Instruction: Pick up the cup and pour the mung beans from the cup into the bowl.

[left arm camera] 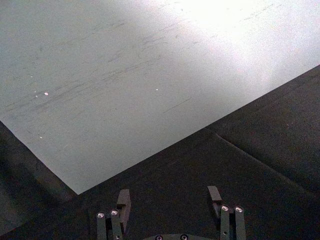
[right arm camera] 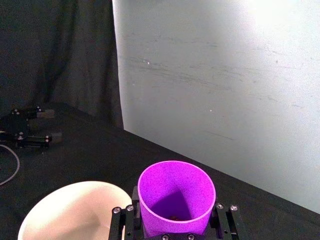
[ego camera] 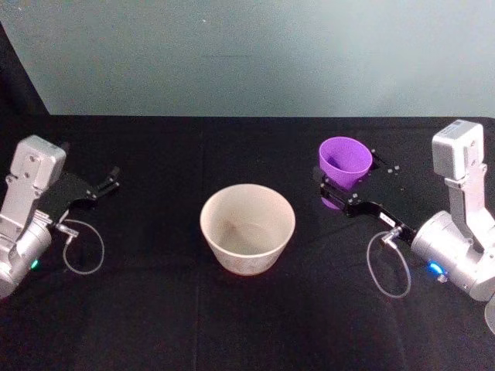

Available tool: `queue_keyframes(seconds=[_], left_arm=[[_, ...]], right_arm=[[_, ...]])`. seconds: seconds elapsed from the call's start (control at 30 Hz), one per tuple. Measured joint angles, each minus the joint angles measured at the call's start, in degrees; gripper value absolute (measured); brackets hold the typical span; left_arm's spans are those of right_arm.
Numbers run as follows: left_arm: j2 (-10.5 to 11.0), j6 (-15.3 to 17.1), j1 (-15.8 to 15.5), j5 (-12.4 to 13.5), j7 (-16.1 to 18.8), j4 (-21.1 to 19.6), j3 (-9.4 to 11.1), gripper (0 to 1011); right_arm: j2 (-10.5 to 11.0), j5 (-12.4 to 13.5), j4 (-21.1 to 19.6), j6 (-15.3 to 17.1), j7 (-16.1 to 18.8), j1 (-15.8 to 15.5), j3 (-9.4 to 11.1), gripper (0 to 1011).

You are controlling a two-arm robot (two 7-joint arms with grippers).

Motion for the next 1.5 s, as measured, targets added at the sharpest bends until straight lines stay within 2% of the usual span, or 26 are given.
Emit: queue_keyframes(seconds=[0.97, 1.07, 1.13, 1.23, 1.33, 1.43, 1.5], left_arm=[[0.00, 0.01, 0.00, 0.00, 0.00, 0.00, 0.00, 1000], [0.00, 0.00, 0.00, 0.00, 0.00, 0.00, 0.00, 1000], [0.00, 0.00, 0.00, 0.00, 0.00, 0.00, 0.00, 1000], [0.00, 0.00, 0.00, 0.00, 0.00, 0.00, 0.00, 1000], [0.00, 0.00, 0.00, 0.00, 0.00, 0.00, 0.00, 1000], [0.00, 0.00, 0.00, 0.00, 0.00, 0.00, 0.00, 1000], [0.00, 0.00, 0.00, 0.00, 0.00, 0.00, 0.00, 1000]], right_arm=[[-0.01, -0.27, -0.04, 0.09, -0.02, -0.01, 0.00, 737], [0.12, -1.72, -0.52, 0.56, -0.25, 0.01, -0.21, 736], [0.56, -4.58, -1.34, 1.49, -1.00, 0.26, -0.90, 736], [0.88, -6.92, -1.97, 2.34, -1.57, 0.53, -1.47, 736], [1.47, -11.23, -3.20, 3.76, -2.42, 1.17, -2.75, 736], [1.82, -13.98, -3.75, 4.55, -2.85, 1.79, -3.65, 736], [2.17, -16.86, -4.17, 5.13, -3.05, 2.47, -4.84, 736]])
